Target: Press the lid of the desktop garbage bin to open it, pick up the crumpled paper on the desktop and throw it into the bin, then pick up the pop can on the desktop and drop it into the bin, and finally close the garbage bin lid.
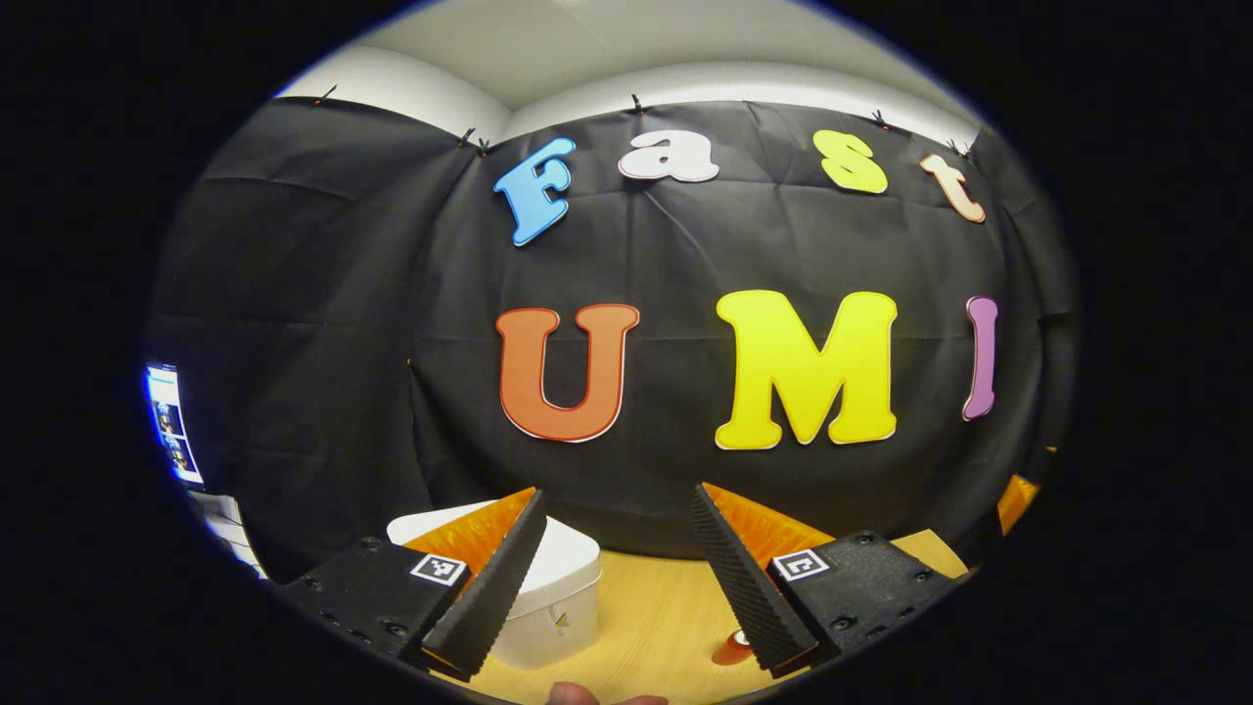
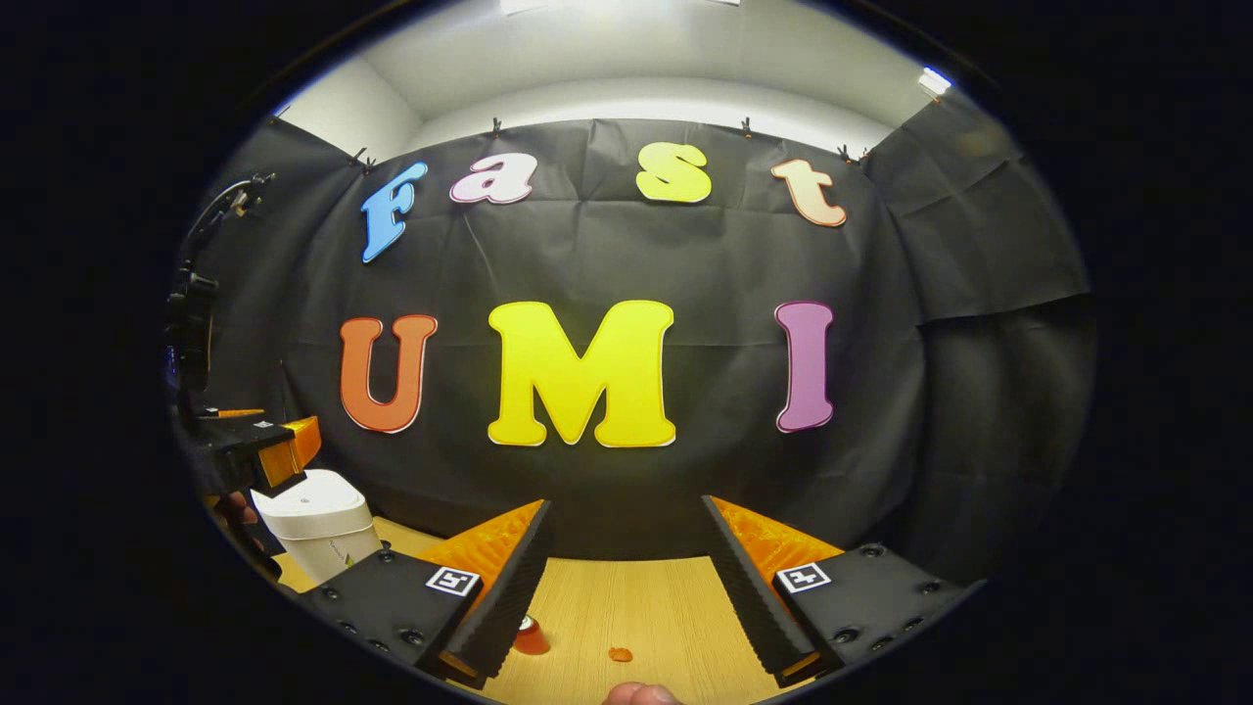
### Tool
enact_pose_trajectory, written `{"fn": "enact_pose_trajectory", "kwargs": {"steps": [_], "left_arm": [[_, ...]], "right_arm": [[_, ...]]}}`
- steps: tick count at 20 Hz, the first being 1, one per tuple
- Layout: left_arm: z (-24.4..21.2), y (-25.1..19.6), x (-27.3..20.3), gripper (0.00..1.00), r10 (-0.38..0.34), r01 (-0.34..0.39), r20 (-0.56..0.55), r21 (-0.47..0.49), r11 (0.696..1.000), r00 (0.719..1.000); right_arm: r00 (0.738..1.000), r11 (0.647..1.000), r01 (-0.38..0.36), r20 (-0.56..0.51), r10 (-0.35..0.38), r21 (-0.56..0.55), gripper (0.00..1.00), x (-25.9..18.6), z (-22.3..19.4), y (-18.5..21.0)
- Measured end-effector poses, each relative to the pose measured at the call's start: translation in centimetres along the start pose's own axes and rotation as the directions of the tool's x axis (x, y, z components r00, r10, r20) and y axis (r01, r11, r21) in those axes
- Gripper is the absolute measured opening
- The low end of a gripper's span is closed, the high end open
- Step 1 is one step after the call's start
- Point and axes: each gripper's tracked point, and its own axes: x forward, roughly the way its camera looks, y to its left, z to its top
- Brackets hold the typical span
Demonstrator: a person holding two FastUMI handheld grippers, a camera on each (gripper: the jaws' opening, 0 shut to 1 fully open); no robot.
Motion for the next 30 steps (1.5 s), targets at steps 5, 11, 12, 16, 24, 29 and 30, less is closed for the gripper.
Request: {"fn": "enact_pose_trajectory", "kwargs": {"steps": [5, 11, 12, 16, 24, 29, 30], "left_arm": [[-0.5, 4.7, 2.6, 0.97, 0.132, -0.132, -0.018, 0.006, 0.991, 0.991], [-2.5, 8.6, 5.5, 0.90, 0.240, -0.243, -0.070, -0.032, 0.969, 0.968], [-3.1, 9.0, 5.8, 0.87, 0.257, -0.260, -0.079, -0.031, 0.965, 0.963], [-6.1, 9.7, 7.2, 0.75, 0.297, -0.303, -0.154, -0.020, 0.953, 0.942], [-10.9, 10.4, 8.6, 0.47, 0.335, -0.355, -0.268, -0.029, 0.934, 0.903], [-13.1, 10.5, 8.7, 0.24, 0.357, -0.391, -0.326, -0.042, 0.920, 0.875], [-13.5, 10.4, 8.7, 0.22, 0.352, -0.389, -0.334, -0.049, 0.920, 0.874]], "right_arm": [[1.000, 1.000, -0.020, -0.011, 0.020, -0.009, 0.94, 0.6, -0.1, 0.4], [0.999, 0.999, -0.023, -0.023, 0.022, -0.025, 0.94, 1.0, -0.3, 0.3], [1.000, 0.999, -0.025, -0.019, 0.024, -0.029, 0.94, 1.0, -0.1, 0.3], [0.999, 0.998, -0.031, -0.022, 0.030, -0.059, 0.94, 0.8, -0.3, 0.2], [0.998, 0.997, 0.035, -0.059, -0.038, -0.062, 0.93, 1.2, -1.2, -2.6], [0.997, 0.997, 0.036, -0.068, -0.041, -0.068, 0.94, 1.4, -1.5, -2.7], [0.997, 0.997, 0.034, -0.069, -0.039, -0.069, 0.94, 1.5, -1.4, -2.6]]}}
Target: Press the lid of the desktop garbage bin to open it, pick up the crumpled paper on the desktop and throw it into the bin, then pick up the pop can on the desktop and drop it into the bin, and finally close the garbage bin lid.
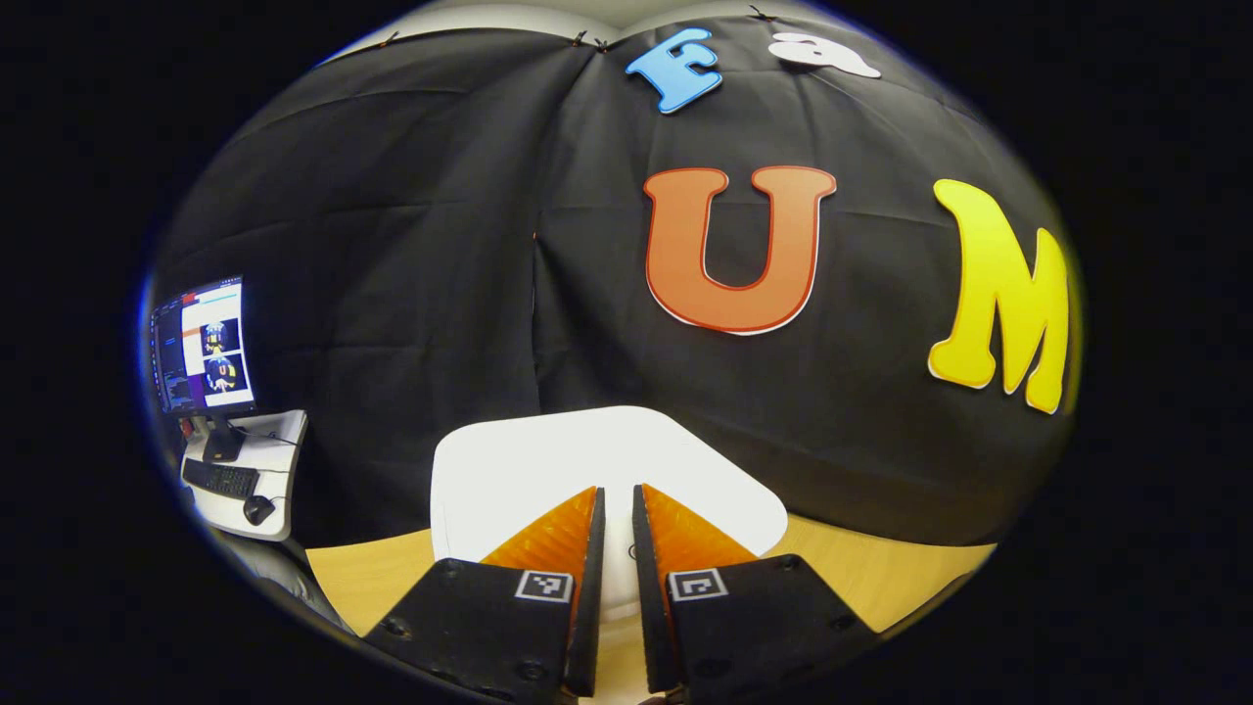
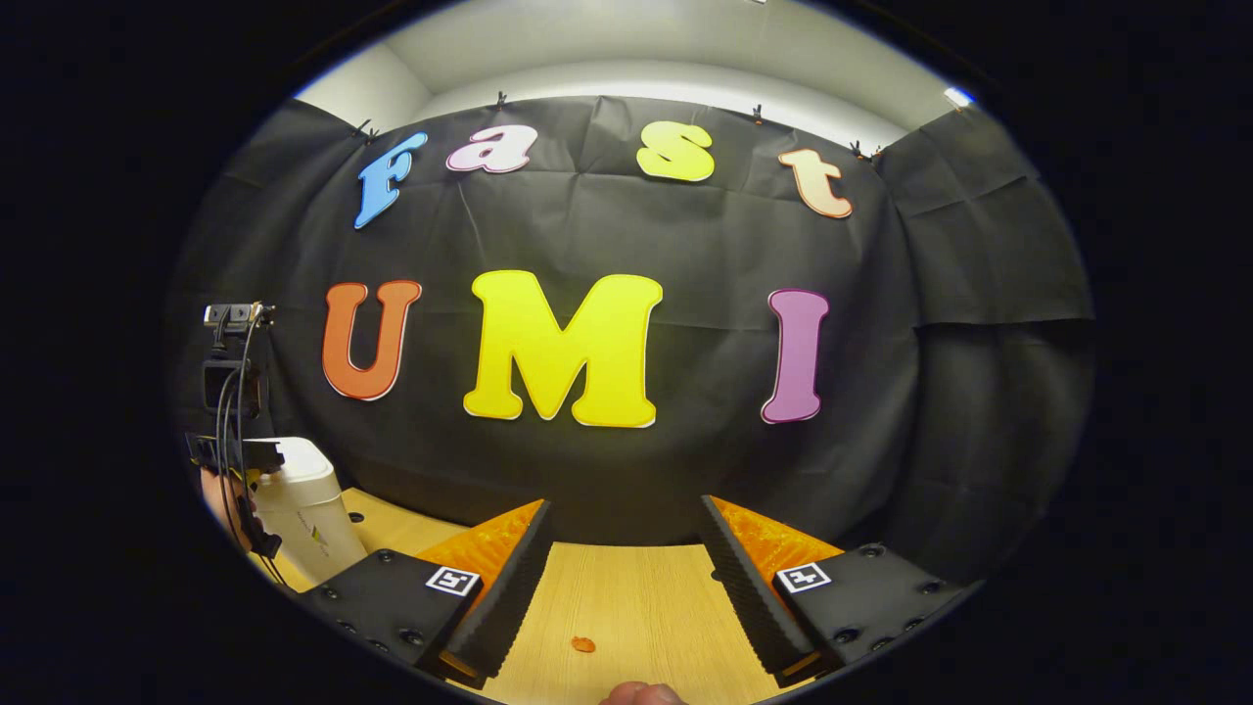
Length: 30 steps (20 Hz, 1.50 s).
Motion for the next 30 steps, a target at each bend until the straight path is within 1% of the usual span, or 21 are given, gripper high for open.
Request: {"fn": "enact_pose_trajectory", "kwargs": {"steps": [7, 8, 11, 12, 15, 17, 19, 20, 23, 25, 26, 27, 28, 29, 30], "left_arm": [[-0.5, 0.1, 0.2, 0.17, 0.020, -0.020, 0.007, 0.016, 1.000, 1.000], [-0.6, 0.2, 0.1, 0.14, 0.026, -0.026, 0.016, 0.024, 0.999, 1.000], [-0.9, 0.3, 0.2, 0.11, 0.038, -0.038, 0.027, 0.020, 0.999, 0.999], [-1.0, 0.3, 0.3, 0.09, 0.039, -0.040, 0.018, 0.034, 0.999, 0.999], [-1.3, 0.4, 0.1, 0.08, 0.059, -0.060, 0.014, 0.057, 0.997, 0.998], [-0.8, 0.6, 0.3, 0.08, 0.064, -0.067, 0.040, 0.058, 0.996, 0.997], [-0.4, 0.2, 0.0, 0.07, 0.044, -0.045, 0.065, 0.017, 0.999, 0.997], [0.2, 0.1, 0.0, 0.07, 0.030, -0.032, 0.077, 0.020, 0.999, 0.997], [0.8, 0.2, -0.6, 0.06, 0.012, -0.014, 0.059, 0.045, 0.999, 0.998], [1.9, 0.2, -1.4, 0.06, -0.017, 0.013, 0.081, 0.056, 0.998, 0.997], [2.8, 0.3, -1.7, 0.07, -0.029, 0.023, 0.108, 0.056, 0.998, 0.994], [3.8, -0.1, -2.2, 0.10, -0.058, 0.051, 0.133, 0.053, 0.997, 0.989], [4.5, -0.8, -2.4, 0.20, -0.096, 0.089, 0.143, 0.052, 0.995, 0.985], [5.1, -1.0, -2.7, 0.41, -0.110, 0.102, 0.144, 0.059, 0.993, 0.984], [5.6, -0.9, -2.9, 0.47, -0.128, 0.119, 0.145, 0.071, 0.990, 0.981]], "right_arm": [[1.000, 1.000, -0.022, -0.016, 0.022, 0.003, 0.94, 0.4, -0.7, 0.9], [0.999, 1.000, -0.025, -0.019, 0.025, 0.004, 0.94, 0.4, -0.8, 1.1], [0.999, 0.999, -0.031, -0.030, 0.032, 0.016, 0.94, 0.4, -1.4, 1.4], [0.999, 0.999, -0.033, -0.035, 0.034, 0.020, 0.93, 0.3, -1.6, 1.5], [0.998, 0.999, -0.042, -0.050, 0.044, 0.031, 0.94, 0.1, -2.2, 2.0], [0.997, 0.998, -0.052, -0.050, 0.053, 0.025, 0.93, -0.2, -2.2, 2.4], [0.997, 0.998, -0.059, -0.038, 0.060, 0.026, 0.94, -0.5, -2.0, 2.6], [0.998, 0.998, -0.059, -0.034, 0.060, 0.028, 0.94, -0.6, -1.9, 2.5], [0.998, 0.997, -0.053, -0.038, 0.055, 0.055, 0.94, -0.8, -2.0, 2.6], [0.998, 0.997, -0.050, -0.029, 0.052, 0.066, 0.93, -0.8, -1.5, 2.7], [0.998, 0.997, -0.051, -0.022, 0.053, 0.066, 0.94, -0.9, -1.2, 2.8], [0.998, 0.996, -0.053, -0.016, 0.054, 0.068, 0.94, -0.8, -1.1, 2.8], [0.999, 0.996, -0.052, -0.010, 0.053, 0.072, 0.94, -0.8, -0.8, 2.8], [0.999, 0.996, -0.050, -0.005, 0.050, 0.079, 0.94, -0.9, -0.7, 2.8], [0.999, 0.995, -0.050, -0.002, 0.050, 0.088, 0.94, -0.8, -0.5, 2.8]]}}
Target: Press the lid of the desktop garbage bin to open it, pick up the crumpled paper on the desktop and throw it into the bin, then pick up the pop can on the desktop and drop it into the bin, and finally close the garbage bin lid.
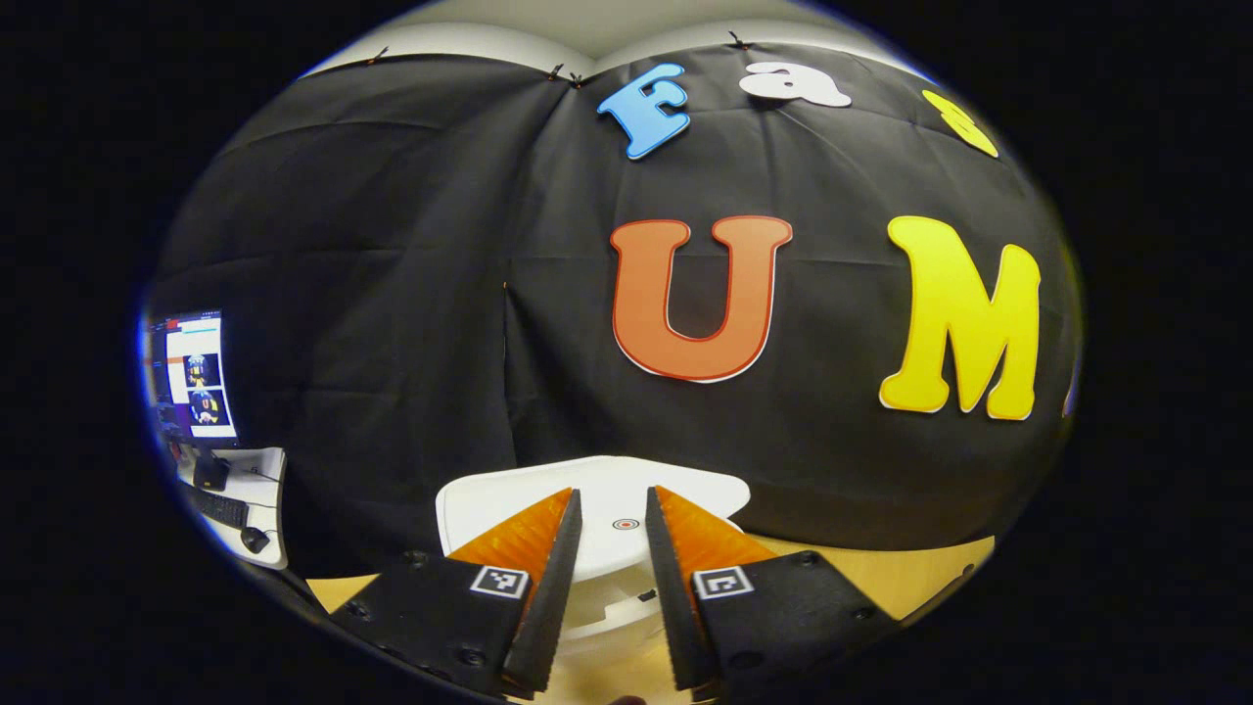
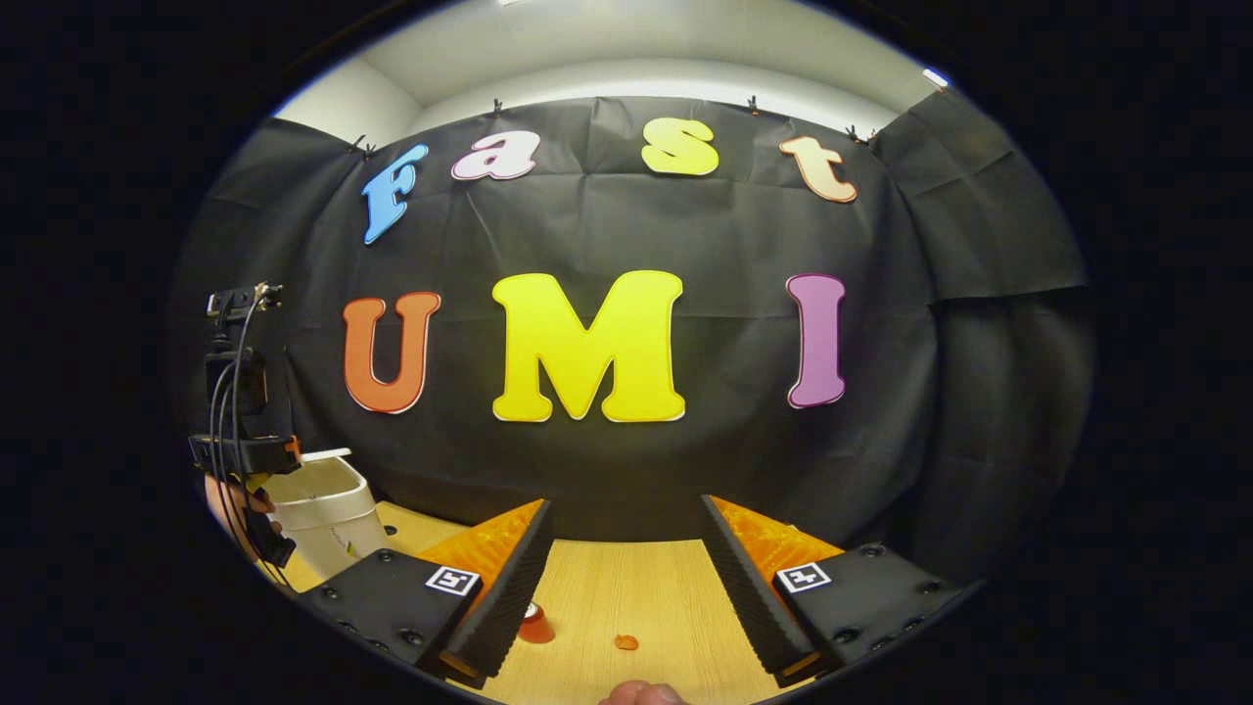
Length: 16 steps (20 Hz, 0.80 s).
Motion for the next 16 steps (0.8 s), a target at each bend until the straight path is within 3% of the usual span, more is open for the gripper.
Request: {"fn": "enact_pose_trajectory", "kwargs": {"steps": [1, 2, 3, 4, 5, 16], "left_arm": [[0.4, -0.1, 0.0, 0.61, -0.015, 0.015, 0.005, 0.008, 1.000, 1.000], [0.8, -0.2, -0.4, 0.64, -0.028, 0.027, 0.015, 0.016, 0.999, 1.000], [1.3, -0.3, -0.7, 0.74, -0.038, 0.037, 0.028, 0.024, 0.999, 0.999], [1.8, -0.3, -0.9, 0.92, -0.047, 0.045, 0.044, 0.034, 0.998, 0.998], [2.4, -0.3, -1.4, 0.96, -0.057, 0.055, 0.056, 0.040, 0.998, 0.997], [4.2, -3.7, -5.8, 0.98, -0.260, 0.257, 0.106, 0.039, 0.966, 0.960]], "right_arm": [[1.000, 1.000, 0.003, 0.004, -0.003, 0.007, 0.94, -0.1, 0.1, 0.0], [1.000, 1.000, 0.003, 0.009, -0.003, 0.013, 0.94, -0.2, 0.3, 0.1], [1.000, 1.000, 0.001, 0.013, -0.002, 0.016, 0.94, -0.3, 0.4, 0.2], [1.000, 1.000, 0.001, 0.015, -0.001, 0.015, 0.94, -0.4, 0.5, 0.3], [1.000, 1.000, -0.001, 0.019, 0.000, 0.017, 0.93, -0.4, 0.6, 0.4], [0.999, 1.000, 0.009, 0.043, -0.009, 0.012, 0.94, -1.4, 1.0, 0.0]]}}
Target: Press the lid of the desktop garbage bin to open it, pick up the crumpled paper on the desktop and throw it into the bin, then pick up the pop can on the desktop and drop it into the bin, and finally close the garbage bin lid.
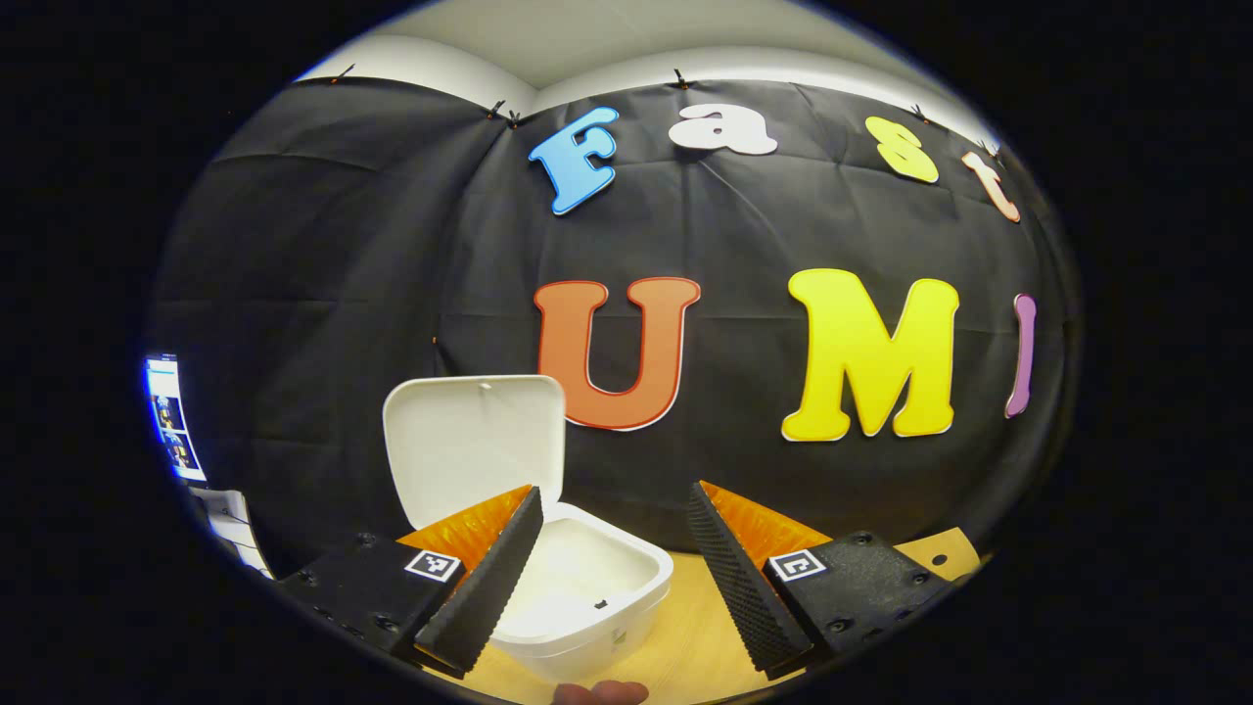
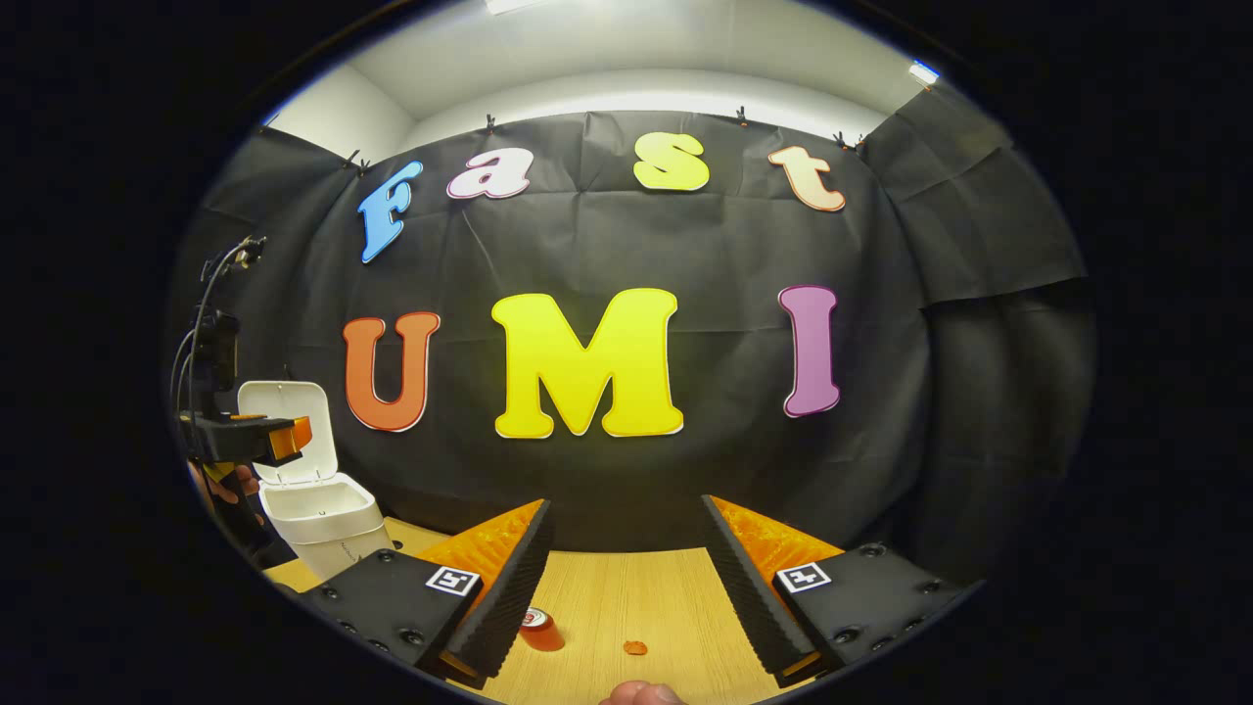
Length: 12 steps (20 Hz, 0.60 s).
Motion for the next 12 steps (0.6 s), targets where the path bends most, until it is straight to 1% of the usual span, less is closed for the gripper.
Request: {"fn": "enact_pose_trajectory", "kwargs": {"steps": [3, 7, 8, 9, 12], "left_arm": [[-0.3, -1.4, -1.0, 0.98, -0.059, 0.059, -0.007, -0.008, 0.998, 0.998], [-0.1, -3.7, -2.6, 0.98, -0.139, 0.139, 0.010, -0.007, 0.990, 0.990], [0.1, -4.4, -3.0, 0.89, -0.166, 0.166, 0.019, 0.004, 0.986, 0.986], [0.2, -5.1, -3.4, 0.98, -0.190, 0.190, 0.025, 0.019, 0.982, 0.981], [0.2, -6.8, -5.2, 0.98, -0.258, 0.256, 0.029, 0.048, 0.965, 0.966]], "right_arm": [[1.000, 1.000, 0.009, -0.002, -0.009, -0.004, 0.93, -0.5, -0.3, -0.7], [1.000, 1.000, 0.021, -0.006, -0.022, -0.012, 0.93, -1.0, -0.7, -1.8], [1.000, 1.000, 0.024, -0.007, -0.024, -0.015, 0.93, -1.2, -0.7, -2.0], [1.000, 1.000, 0.026, -0.009, -0.026, -0.016, 0.93, -1.2, -0.9, -2.3], [1.000, 0.999, 0.029, -0.012, -0.029, -0.019, 0.93, -1.8, -1.1, -2.9]]}}
